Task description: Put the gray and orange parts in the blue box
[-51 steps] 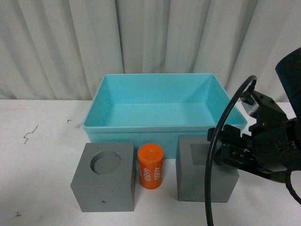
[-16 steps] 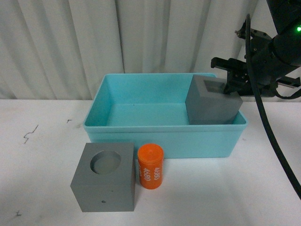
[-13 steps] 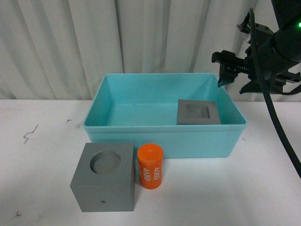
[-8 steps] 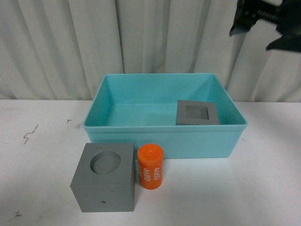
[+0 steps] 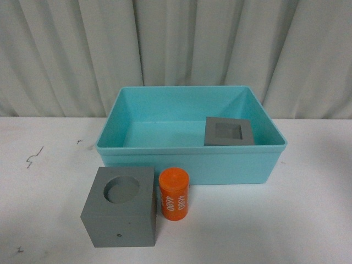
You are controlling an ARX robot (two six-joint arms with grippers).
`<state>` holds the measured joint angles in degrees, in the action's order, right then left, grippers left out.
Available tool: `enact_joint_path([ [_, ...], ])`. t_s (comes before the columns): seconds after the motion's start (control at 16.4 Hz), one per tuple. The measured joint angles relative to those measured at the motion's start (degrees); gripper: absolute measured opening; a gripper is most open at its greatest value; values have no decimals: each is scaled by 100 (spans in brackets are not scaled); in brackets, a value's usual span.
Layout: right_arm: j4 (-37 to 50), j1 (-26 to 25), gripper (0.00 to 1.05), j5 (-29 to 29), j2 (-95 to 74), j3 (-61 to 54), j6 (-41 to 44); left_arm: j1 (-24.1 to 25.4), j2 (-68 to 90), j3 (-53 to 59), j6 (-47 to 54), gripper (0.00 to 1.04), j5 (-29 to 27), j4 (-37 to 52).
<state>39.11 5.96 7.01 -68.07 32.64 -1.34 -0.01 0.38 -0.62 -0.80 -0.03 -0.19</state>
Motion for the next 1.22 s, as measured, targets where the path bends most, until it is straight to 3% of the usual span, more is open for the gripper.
enact_joint_path([
  [0.12,92,-57,9,-179,223,-920,70,0,0,0,0,98,2,0],
  [0.18,197,-111,2,-238,450,-1172,107,0,0,0,0,98,2,0],
  [0.43,229,-632,2,-640,1375,-2083,116,0,0,0,0,98,-11,0],
  [1.22,-1182,-627,2,-682,4068,-3198,118,0,0,0,0,98,2,0],
])
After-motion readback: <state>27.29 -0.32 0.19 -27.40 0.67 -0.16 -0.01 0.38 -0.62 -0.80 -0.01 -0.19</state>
